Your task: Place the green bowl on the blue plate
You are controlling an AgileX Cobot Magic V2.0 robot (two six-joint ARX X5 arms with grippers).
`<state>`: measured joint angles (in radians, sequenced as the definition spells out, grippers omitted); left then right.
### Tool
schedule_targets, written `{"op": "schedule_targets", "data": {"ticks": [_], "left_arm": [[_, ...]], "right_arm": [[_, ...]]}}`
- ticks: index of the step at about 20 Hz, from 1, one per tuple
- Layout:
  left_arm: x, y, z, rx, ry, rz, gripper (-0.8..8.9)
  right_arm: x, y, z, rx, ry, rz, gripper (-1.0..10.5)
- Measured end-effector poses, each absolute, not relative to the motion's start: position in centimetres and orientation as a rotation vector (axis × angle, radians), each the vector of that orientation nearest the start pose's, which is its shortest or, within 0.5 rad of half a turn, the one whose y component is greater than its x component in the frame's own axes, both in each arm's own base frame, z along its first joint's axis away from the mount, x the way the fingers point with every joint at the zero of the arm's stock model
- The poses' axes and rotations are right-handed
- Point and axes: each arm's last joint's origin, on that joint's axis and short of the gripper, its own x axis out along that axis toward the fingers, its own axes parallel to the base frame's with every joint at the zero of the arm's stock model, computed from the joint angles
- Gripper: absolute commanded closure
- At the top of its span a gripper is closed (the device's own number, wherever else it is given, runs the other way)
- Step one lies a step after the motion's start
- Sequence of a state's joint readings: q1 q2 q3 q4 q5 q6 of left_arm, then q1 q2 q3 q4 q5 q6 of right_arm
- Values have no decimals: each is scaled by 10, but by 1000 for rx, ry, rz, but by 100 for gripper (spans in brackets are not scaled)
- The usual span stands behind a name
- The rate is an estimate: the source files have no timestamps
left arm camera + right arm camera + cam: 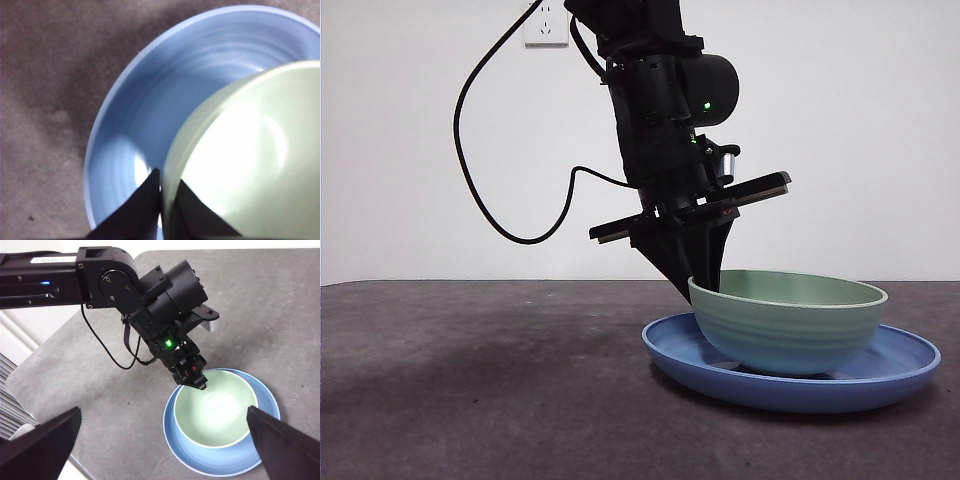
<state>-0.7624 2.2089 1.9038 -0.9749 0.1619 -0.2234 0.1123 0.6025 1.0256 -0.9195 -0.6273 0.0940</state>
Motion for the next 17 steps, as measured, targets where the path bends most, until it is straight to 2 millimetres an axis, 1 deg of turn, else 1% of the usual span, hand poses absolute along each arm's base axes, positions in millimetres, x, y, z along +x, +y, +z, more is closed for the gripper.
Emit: {"op": "schedule_targets", "data": {"ticks": [2, 3, 6, 7, 8, 9, 12, 13, 14, 15, 16, 17], "left_arm": [[327, -319, 207, 210, 1335, -642, 774], [327, -319, 207, 210, 1335, -642, 724], [326, -318, 212, 214, 1345, -638, 471], [326, -318, 216, 216, 1350, -637, 411], [327, -318, 221, 216, 1346, -639, 387], [327, -319, 230, 215, 1337, -644, 371], [328, -319, 260, 232, 1283, -684, 369], [325, -316, 270, 245, 1269, -698, 344], [320, -311, 280, 262, 1265, -711, 287], [313, -305, 295, 278, 1250, -727, 237], [305, -298, 312, 288, 1218, -748, 214], [296, -289, 333, 294, 1171, -771, 214]], "right_arm": [[79, 26, 365, 217, 525, 701, 305], [79, 26, 365, 217, 525, 701, 305], [79, 26, 365, 217, 525, 701, 305], [79, 26, 365, 217, 525, 701, 305], [79, 26, 365, 217, 525, 701, 305], [79, 26, 365, 217, 525, 701, 305], [79, 26, 365, 217, 525, 701, 305], [79, 26, 365, 217, 526, 701, 305], [79, 26, 365, 217, 526, 701, 305], [79, 26, 365, 217, 526, 701, 305], [79, 26, 365, 217, 526, 701, 305], [79, 26, 365, 217, 526, 701, 305]]}}
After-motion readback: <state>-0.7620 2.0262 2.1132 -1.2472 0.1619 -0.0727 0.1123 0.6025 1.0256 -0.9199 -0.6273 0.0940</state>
